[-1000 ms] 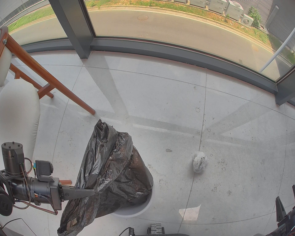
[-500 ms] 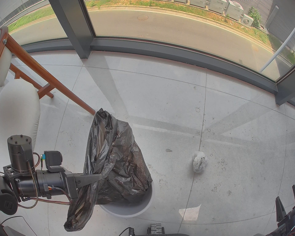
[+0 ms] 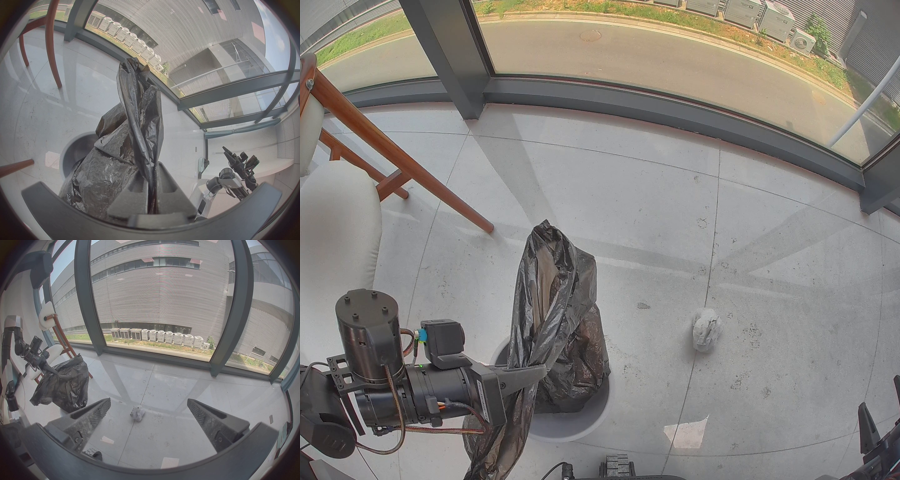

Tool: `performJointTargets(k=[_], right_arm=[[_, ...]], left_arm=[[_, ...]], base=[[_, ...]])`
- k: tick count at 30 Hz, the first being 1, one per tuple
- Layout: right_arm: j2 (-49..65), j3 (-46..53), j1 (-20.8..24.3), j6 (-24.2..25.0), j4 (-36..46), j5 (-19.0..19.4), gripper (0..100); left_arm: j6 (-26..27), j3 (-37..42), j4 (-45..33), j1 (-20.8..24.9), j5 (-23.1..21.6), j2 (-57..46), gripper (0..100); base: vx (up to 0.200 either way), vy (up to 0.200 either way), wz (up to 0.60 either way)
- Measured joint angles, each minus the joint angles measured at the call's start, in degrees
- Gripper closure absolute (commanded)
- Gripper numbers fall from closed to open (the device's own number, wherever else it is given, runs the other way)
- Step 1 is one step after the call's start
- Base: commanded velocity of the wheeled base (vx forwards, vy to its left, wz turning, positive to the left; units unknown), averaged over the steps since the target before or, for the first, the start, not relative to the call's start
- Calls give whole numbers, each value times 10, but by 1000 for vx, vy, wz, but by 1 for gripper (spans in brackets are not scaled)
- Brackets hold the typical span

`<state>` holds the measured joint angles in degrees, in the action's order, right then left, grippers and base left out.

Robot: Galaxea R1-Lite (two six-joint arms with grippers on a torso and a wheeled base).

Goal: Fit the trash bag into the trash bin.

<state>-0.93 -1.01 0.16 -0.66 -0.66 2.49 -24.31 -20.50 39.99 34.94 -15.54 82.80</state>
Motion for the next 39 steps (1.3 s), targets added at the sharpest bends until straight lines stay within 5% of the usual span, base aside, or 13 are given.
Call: performJointTargets(k=[10, 23, 33, 39], right_arm=[[-70, -152, 7, 78, 11, 23, 0], [-386, -311, 52, 149, 56, 94, 0], [-582, -389, 256, 347, 62, 101, 0], [-681, -450, 346, 396, 62, 76, 0]], left_arm=[[9, 4, 2, 4, 1, 15, 100], [14, 6, 2, 6, 1, 28, 100], [15, 7, 15, 11, 1, 23, 100], [23, 9, 20, 20, 2, 20, 100]], base=[[0, 0, 0], [0, 0, 0], [0, 0, 0], [0, 0, 0]])
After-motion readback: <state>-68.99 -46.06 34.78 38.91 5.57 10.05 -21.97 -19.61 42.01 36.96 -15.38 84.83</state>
